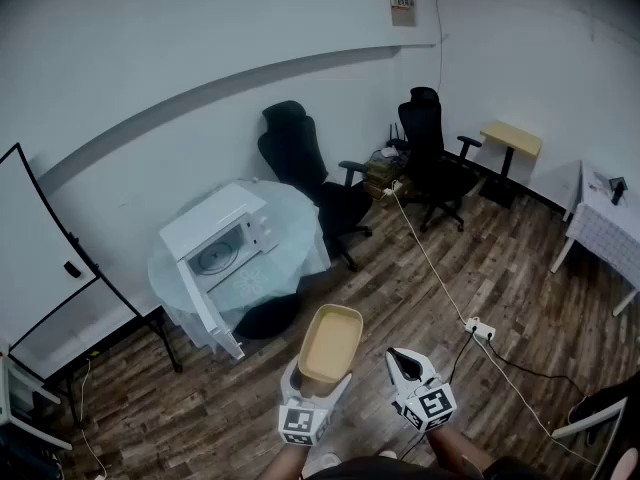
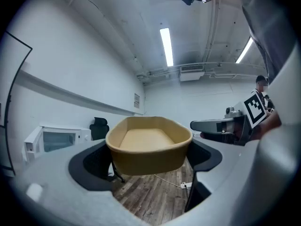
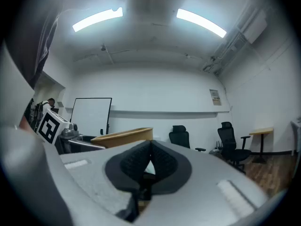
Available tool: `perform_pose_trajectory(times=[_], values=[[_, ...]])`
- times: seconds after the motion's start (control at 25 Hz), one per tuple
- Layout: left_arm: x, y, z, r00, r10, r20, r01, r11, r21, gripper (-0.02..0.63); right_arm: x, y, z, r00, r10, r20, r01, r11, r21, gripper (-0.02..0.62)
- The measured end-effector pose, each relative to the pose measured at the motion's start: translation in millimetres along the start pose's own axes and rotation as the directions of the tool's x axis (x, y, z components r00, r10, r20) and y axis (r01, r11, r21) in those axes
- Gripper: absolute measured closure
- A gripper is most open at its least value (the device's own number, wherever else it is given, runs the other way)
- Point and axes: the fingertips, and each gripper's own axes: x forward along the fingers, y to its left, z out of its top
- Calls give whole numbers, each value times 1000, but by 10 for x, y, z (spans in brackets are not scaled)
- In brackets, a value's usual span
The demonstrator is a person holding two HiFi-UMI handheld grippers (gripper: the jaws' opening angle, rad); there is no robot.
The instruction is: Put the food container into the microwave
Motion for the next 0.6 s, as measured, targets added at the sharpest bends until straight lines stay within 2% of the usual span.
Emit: perform_pose_trajectory(times=[0.44,0.6], values=[[-245,207,2,999,-38,-1,38,999,-2,109,71,356,45,1000,-29,-1,29,1000,-11,594],[-343,336,1,998,-57,0,57,998,-11,109,138,506,102,999,-41,25,40,999,18,594]])
